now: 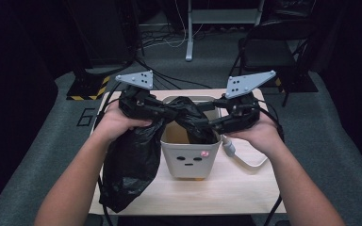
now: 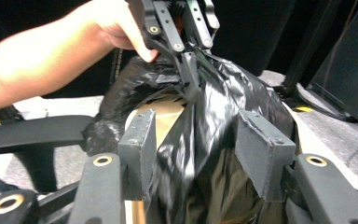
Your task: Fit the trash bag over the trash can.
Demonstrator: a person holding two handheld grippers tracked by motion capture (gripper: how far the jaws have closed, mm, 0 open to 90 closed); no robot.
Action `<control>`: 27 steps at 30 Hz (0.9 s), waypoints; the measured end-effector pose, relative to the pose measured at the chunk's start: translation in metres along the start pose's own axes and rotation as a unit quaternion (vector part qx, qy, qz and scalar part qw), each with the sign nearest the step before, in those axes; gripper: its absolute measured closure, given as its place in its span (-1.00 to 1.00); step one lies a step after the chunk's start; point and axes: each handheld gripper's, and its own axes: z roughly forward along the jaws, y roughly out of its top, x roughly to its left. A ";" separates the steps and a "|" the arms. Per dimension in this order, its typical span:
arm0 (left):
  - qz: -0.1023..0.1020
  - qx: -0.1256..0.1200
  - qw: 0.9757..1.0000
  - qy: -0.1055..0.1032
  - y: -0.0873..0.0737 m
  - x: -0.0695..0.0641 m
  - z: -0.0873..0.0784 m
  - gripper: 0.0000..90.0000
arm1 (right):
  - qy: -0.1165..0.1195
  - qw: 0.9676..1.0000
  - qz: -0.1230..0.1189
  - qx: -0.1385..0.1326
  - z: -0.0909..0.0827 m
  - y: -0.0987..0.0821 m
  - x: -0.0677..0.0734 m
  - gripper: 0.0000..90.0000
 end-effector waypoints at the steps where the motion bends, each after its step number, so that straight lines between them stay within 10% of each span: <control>1: 0.002 0.001 1.000 -0.001 0.000 0.000 0.001 0.84 | -0.002 1.000 -0.001 0.002 0.003 0.000 0.000 0.10; 10: -0.009 -0.008 1.000 0.017 -0.006 0.000 -0.002 0.45 | -0.005 1.000 0.012 0.017 0.018 -0.007 -0.012 0.88; 27: -0.039 -0.029 0.995 0.086 -0.040 -0.014 -0.049 -0.20 | -0.017 0.997 0.043 0.055 0.018 -0.037 -0.025 0.96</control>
